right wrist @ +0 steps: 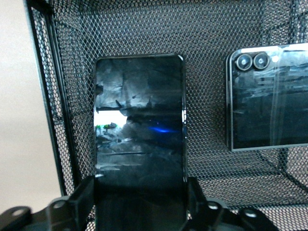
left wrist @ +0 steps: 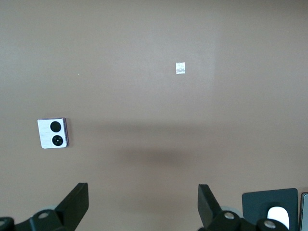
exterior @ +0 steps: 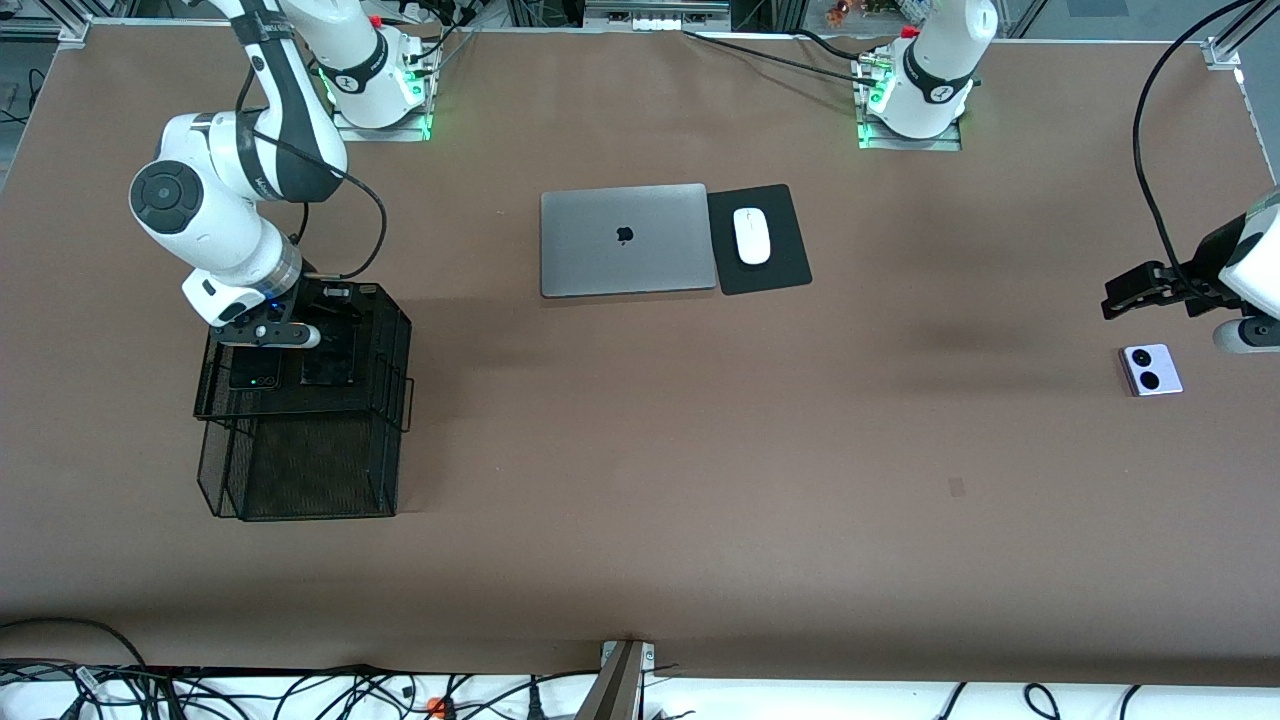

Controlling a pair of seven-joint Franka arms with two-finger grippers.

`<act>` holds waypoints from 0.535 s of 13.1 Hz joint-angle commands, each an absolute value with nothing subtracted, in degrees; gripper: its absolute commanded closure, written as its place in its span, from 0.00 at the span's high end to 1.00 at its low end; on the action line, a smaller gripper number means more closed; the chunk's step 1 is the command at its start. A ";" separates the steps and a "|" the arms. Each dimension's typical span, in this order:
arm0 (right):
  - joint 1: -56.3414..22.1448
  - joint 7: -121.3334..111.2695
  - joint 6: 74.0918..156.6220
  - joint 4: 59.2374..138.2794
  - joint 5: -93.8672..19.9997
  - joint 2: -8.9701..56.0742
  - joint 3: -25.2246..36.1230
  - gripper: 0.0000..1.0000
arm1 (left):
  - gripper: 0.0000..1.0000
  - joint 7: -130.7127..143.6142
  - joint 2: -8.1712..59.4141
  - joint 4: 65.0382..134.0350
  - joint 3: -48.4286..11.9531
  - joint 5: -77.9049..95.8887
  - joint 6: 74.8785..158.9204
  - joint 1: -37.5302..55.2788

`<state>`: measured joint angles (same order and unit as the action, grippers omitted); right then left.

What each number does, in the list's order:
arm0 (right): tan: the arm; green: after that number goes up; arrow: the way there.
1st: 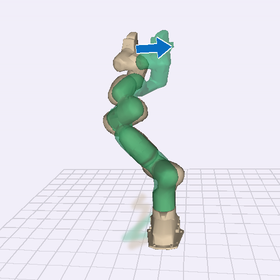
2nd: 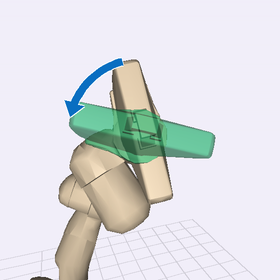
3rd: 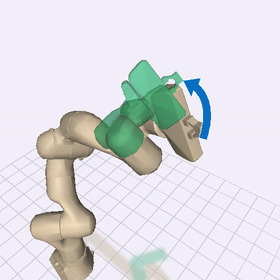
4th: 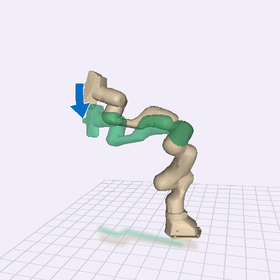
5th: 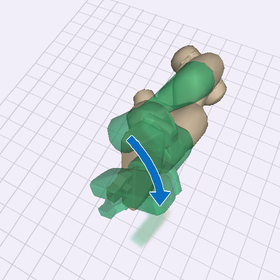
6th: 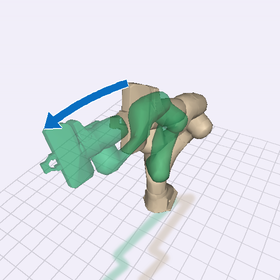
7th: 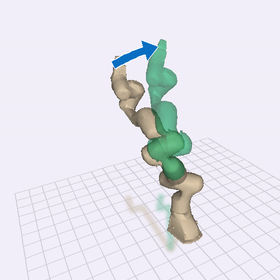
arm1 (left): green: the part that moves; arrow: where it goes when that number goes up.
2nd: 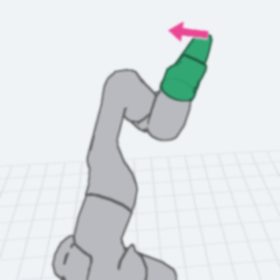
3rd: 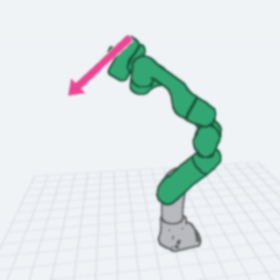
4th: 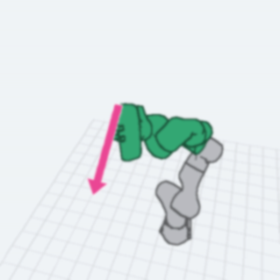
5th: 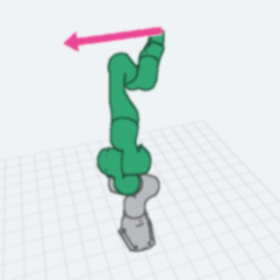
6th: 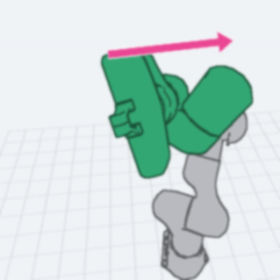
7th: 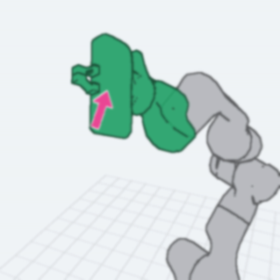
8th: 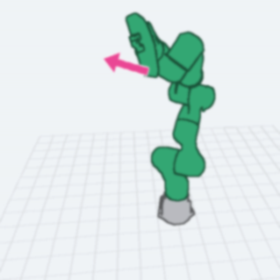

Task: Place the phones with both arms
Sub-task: 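Release the bar phone in the basket while the left gripper reaches the white phone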

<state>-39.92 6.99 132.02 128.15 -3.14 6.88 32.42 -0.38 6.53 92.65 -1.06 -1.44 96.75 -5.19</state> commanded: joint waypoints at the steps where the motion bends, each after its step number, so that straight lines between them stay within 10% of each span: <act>1: -39.46 6.33 128.43 125.17 -4.22 6.86 32.78 1.00 | 1.00 -1.05 7.12 91.23 -0.97 -0.26 95.54 -5.36; 7: -39.46 6.42 113.84 116.65 -4.04 5.63 33.66 1.00 | 1.00 -2.02 9.48 91.58 -0.26 -3.49 95.89 -10.17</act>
<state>-39.82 6.94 118.20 119.40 -3.16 6.54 33.79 -0.39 7.05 92.70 -0.51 -1.88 96.46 -6.34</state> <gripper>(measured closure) 0.000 0.000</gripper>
